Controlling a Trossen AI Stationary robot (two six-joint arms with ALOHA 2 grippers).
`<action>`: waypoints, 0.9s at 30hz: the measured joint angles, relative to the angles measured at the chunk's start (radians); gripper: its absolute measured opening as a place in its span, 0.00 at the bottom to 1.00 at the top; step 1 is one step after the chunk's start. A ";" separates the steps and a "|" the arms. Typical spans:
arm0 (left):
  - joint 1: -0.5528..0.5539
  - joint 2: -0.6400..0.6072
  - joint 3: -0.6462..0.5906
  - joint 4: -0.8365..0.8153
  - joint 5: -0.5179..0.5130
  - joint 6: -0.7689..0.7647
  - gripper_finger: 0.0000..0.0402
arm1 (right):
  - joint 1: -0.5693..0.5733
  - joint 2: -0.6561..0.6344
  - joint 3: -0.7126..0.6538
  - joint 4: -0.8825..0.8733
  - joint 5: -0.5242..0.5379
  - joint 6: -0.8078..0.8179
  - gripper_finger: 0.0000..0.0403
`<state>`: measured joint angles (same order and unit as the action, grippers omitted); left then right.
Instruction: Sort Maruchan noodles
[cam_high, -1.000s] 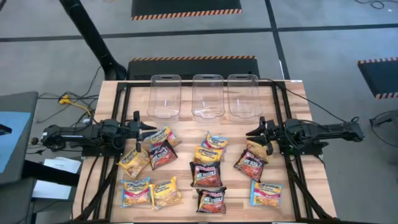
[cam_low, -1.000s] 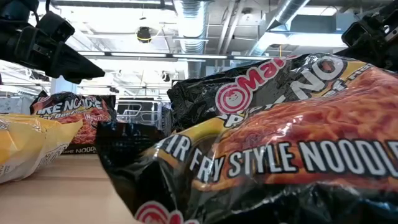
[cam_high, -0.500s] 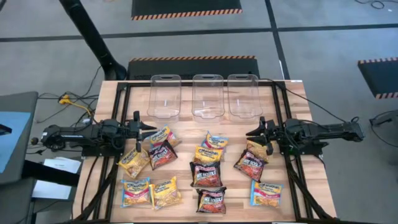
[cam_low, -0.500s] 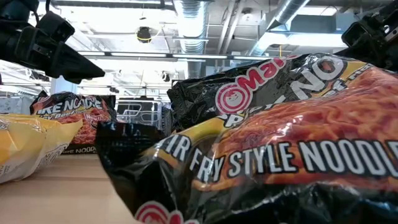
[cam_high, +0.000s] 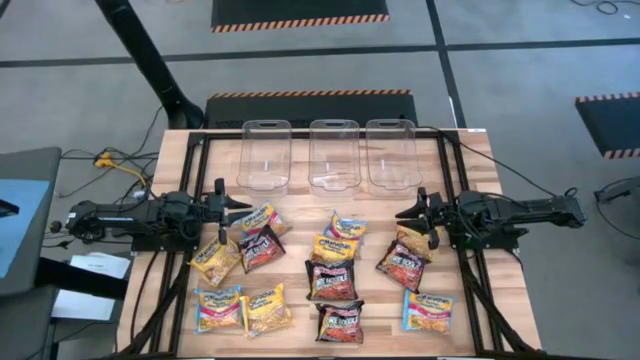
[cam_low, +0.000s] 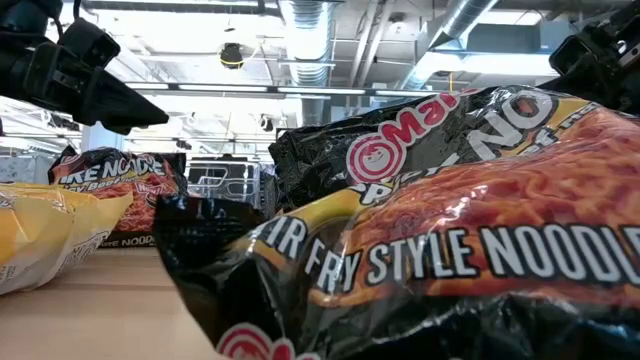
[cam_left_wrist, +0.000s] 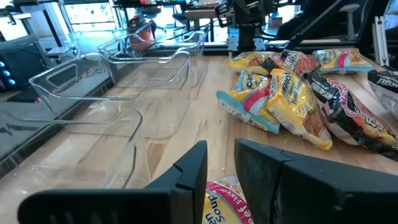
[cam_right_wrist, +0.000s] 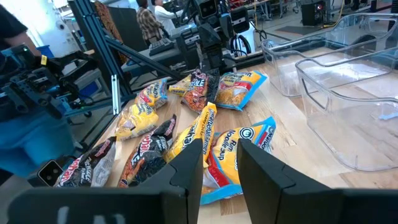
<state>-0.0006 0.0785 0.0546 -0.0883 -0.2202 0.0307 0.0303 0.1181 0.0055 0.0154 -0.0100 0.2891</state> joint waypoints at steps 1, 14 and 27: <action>0.000 0.000 0.000 0.000 0.000 0.000 0.18 | 0.000 0.000 0.000 0.000 0.000 0.000 0.30; 0.000 0.000 0.000 0.000 0.000 0.000 0.18 | 0.000 0.000 0.000 0.000 0.000 0.000 0.30; 0.000 0.000 0.000 0.000 -0.002 -0.049 0.18 | 0.000 0.000 0.000 0.000 0.000 0.000 0.30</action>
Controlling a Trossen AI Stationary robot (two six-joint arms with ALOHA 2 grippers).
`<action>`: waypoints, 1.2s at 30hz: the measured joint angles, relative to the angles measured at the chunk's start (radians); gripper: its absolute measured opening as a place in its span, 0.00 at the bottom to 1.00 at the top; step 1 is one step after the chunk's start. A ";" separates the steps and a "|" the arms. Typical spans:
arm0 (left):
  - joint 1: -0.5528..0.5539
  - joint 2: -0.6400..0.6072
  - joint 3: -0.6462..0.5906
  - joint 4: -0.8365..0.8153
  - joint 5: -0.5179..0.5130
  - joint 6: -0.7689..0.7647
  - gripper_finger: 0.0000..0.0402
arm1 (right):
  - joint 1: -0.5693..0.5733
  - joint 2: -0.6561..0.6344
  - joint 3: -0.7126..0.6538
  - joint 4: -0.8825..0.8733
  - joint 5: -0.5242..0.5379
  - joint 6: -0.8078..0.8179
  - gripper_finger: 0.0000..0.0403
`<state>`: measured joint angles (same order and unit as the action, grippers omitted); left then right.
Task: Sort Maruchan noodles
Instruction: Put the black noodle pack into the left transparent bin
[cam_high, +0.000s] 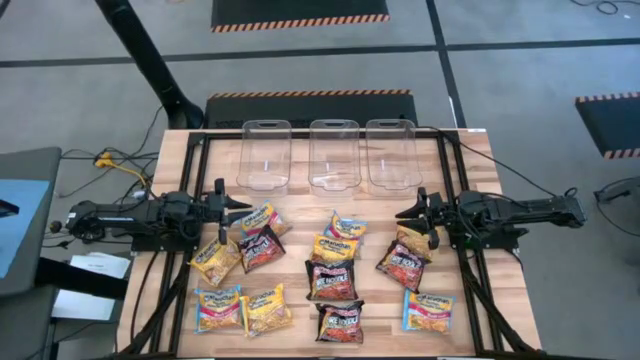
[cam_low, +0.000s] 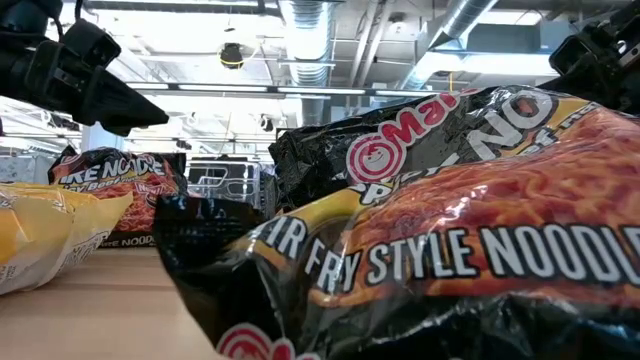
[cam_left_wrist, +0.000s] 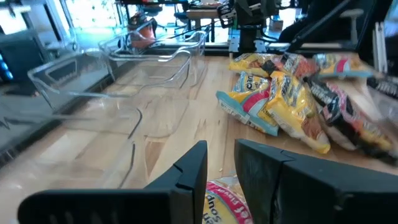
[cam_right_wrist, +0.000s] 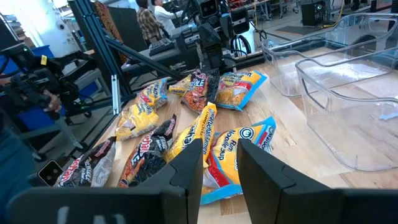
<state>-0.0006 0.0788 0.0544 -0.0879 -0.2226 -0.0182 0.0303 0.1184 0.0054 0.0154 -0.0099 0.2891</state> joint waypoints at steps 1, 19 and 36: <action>0.000 0.000 0.000 0.000 0.000 -0.028 0.18 | 0.000 0.000 0.000 0.000 0.000 0.000 0.30; 0.001 0.000 -0.002 0.021 -0.014 -0.317 0.18 | 0.000 0.000 0.000 0.000 0.000 0.000 0.30; 0.001 0.000 -0.002 0.046 -0.002 -0.377 0.18 | 0.000 0.000 0.000 0.000 0.000 0.000 0.30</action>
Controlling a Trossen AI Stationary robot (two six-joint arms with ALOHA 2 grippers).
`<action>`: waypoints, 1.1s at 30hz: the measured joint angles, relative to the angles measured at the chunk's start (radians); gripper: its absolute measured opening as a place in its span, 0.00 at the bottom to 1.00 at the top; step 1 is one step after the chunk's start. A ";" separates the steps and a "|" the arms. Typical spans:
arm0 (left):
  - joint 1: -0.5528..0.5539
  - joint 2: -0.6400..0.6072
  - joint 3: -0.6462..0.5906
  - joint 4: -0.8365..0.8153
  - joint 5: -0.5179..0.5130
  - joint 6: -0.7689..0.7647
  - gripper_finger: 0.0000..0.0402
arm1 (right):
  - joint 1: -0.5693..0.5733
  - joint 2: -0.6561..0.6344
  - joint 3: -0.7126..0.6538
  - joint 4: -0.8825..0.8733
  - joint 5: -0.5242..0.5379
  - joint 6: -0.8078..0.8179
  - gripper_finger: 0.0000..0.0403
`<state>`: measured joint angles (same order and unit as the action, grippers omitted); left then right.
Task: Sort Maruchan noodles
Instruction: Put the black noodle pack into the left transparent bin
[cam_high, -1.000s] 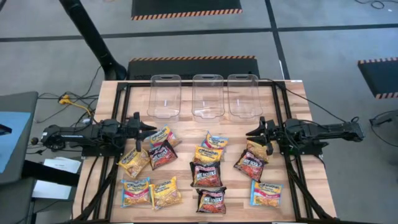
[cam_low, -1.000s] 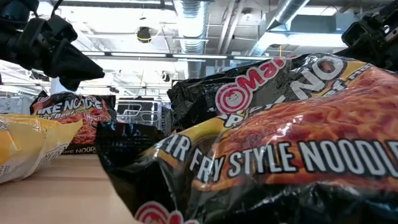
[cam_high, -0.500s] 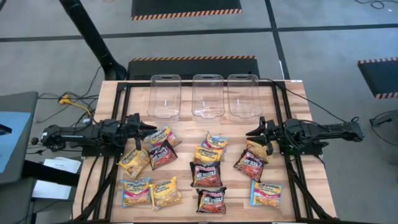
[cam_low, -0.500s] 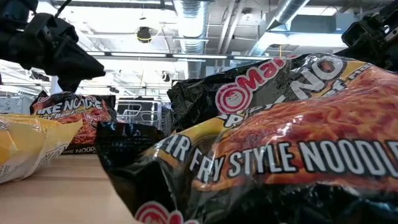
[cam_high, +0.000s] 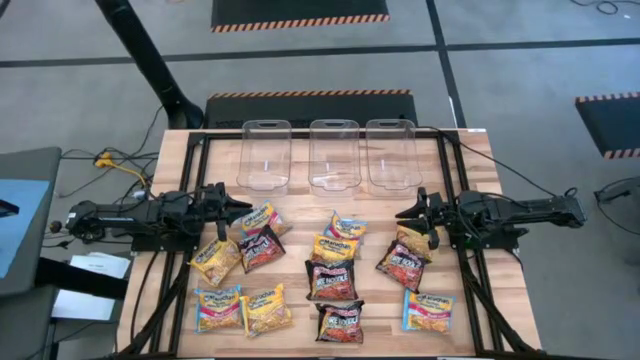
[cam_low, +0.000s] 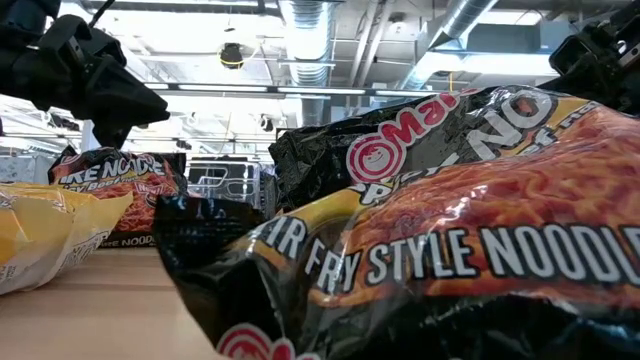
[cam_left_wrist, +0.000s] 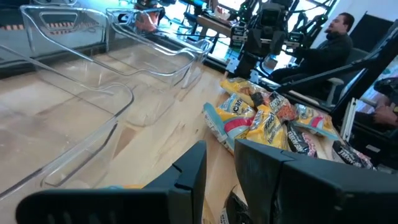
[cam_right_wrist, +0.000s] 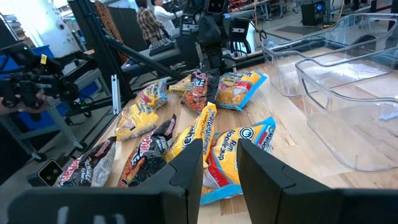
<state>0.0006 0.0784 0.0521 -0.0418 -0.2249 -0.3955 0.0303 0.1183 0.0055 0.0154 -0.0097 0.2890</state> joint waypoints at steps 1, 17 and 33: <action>0.000 0.000 0.000 0.000 0.000 -0.011 0.18 | 0.000 0.000 0.000 0.000 0.000 0.000 0.30; 0.000 0.000 0.003 0.291 -0.078 0.084 0.18 | 0.000 0.000 0.000 0.000 0.000 0.000 0.30; 0.000 0.015 0.150 0.348 -0.075 0.233 0.18 | 0.000 0.000 0.000 0.011 0.001 0.000 0.30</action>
<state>0.0010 0.0938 0.2022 0.3064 -0.3001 -0.1623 0.0299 0.1182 0.0051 0.0264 -0.0086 0.2888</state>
